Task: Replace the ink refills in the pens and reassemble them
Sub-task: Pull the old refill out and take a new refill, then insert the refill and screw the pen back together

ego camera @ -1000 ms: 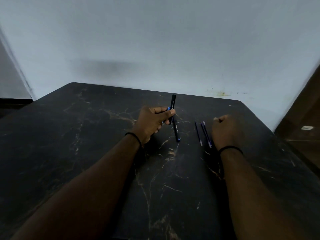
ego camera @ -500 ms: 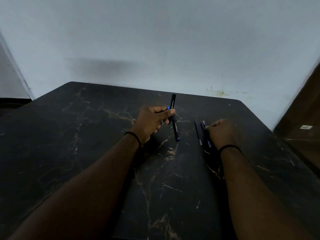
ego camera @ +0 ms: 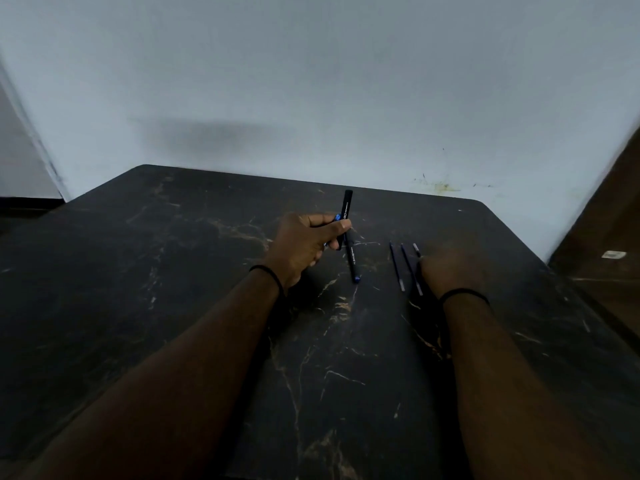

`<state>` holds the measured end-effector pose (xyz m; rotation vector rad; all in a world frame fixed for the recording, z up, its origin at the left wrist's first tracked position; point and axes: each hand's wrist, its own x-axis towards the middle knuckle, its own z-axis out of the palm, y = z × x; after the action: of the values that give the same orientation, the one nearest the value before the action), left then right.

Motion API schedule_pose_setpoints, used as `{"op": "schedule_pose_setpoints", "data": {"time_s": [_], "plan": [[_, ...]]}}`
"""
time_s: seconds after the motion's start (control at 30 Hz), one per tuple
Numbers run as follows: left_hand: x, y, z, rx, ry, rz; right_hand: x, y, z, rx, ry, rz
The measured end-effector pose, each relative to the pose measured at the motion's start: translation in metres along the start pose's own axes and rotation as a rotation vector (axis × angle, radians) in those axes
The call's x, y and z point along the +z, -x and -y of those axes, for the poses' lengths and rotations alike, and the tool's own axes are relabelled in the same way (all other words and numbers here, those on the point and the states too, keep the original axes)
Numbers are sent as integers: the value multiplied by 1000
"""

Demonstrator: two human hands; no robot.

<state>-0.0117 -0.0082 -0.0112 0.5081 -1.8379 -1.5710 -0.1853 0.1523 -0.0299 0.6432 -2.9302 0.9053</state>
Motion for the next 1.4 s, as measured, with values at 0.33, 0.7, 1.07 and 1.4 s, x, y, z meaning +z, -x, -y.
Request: {"op": "schedule_pose_setpoints", "data": {"time_s": [0.33, 0.7, 1.07, 1.4], "plan": [[1, 2, -2, -5, -19, -2, -17, 17, 26, -128, -193, -523], [0, 1, -3, 40, -68, -124, 0, 45, 66, -413, -819, -194], [-5, -8, 12, 200, -294, -163, 0, 63, 74, -664, -851, -499], [1, -6, 9, 284, -410, -118, 0, 66, 79, -690, -887, -544]]}}
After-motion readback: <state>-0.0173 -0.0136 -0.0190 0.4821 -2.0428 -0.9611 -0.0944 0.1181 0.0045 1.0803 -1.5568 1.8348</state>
